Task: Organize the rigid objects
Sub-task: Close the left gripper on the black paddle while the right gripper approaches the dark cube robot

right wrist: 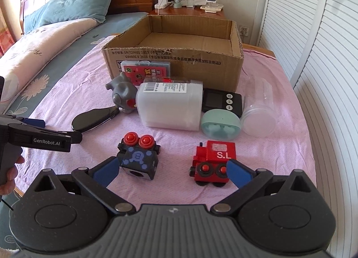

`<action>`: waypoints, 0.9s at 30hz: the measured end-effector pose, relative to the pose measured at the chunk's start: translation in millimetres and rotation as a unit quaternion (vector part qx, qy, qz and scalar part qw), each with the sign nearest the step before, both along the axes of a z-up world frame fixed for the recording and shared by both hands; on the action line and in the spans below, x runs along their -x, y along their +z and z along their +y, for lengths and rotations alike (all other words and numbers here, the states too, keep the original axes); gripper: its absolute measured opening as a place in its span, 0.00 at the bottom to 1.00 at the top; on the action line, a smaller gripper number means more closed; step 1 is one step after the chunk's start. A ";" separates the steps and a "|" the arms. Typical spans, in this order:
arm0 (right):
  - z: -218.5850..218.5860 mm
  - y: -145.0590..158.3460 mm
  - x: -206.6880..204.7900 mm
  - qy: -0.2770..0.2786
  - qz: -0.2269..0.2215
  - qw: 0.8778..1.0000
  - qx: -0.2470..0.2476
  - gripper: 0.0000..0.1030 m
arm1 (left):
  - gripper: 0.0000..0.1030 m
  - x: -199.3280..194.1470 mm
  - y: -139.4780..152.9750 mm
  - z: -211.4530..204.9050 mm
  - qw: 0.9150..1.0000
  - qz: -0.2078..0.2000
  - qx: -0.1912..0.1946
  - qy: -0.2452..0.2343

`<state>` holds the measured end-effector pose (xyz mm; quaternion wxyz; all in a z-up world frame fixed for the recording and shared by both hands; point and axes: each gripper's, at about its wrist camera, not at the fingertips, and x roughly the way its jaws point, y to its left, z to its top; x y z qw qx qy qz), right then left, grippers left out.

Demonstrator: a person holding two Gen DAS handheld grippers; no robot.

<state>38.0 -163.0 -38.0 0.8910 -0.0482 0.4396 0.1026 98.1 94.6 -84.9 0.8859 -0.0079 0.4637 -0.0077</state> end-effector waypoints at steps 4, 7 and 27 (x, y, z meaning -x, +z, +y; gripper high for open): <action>10.4 0.9 1.0 0.021 -0.001 1.000 0.009 1.00 | 1.00 -10.7 -1.1 15.7 1.000 -0.004 0.000 0.022; 15.1 0.6 1.2 0.032 0.000 0.999 0.013 1.00 | 1.00 -22.9 -2.2 20.2 0.999 -0.011 0.000 0.032; 10.1 -0.2 8.7 0.086 -0.035 0.995 0.019 1.00 | 1.00 -29.1 -4.2 -61.3 0.999 -0.022 0.002 -0.047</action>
